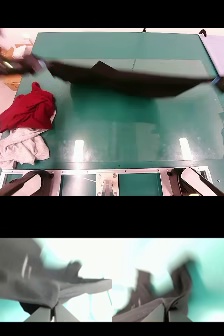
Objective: Fold the shirts.
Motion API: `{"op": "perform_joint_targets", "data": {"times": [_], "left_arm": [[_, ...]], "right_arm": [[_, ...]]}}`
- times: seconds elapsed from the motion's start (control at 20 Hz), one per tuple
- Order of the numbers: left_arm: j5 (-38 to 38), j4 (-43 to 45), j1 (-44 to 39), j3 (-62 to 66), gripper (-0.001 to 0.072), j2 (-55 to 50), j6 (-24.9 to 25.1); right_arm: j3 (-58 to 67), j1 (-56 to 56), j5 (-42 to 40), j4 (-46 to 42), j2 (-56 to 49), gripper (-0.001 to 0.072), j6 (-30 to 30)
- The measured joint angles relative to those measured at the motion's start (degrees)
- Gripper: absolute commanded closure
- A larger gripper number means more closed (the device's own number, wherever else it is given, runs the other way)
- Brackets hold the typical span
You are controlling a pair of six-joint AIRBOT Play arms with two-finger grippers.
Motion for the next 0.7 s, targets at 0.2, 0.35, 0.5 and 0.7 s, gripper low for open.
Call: {"op": "perform_joint_targets", "data": {"times": [0.2, 0.35, 0.5, 0.7], "left_arm": [[3.98, 0.57, 0.04, 21.55, 0.0681, 10.64, -1.86], [5.4, 4.87, 0.04, 36.65, 0.0681, 13.55, -5.27], [4.98, 7.76, 0.04, 43.71, 0.0681, 14.4, -8.37], [1.55, 10.08, 0.07, 41.22, 0.068, 13.94, -11.87]], "right_arm": [[25.66, 0.0, 0.98, 4.66, 1.97, 0.0693, 1.11], [40.54, -0.46, -1.01, 4.46, 4.0, 0.0693, 1.36], [48.33, -0.72, -2.38, 1.33, 5.95, 0.0693, 1.55], [49.13, -0.81, -2.82, -1.88, 6.69, 0.0693, 2.45]]}}
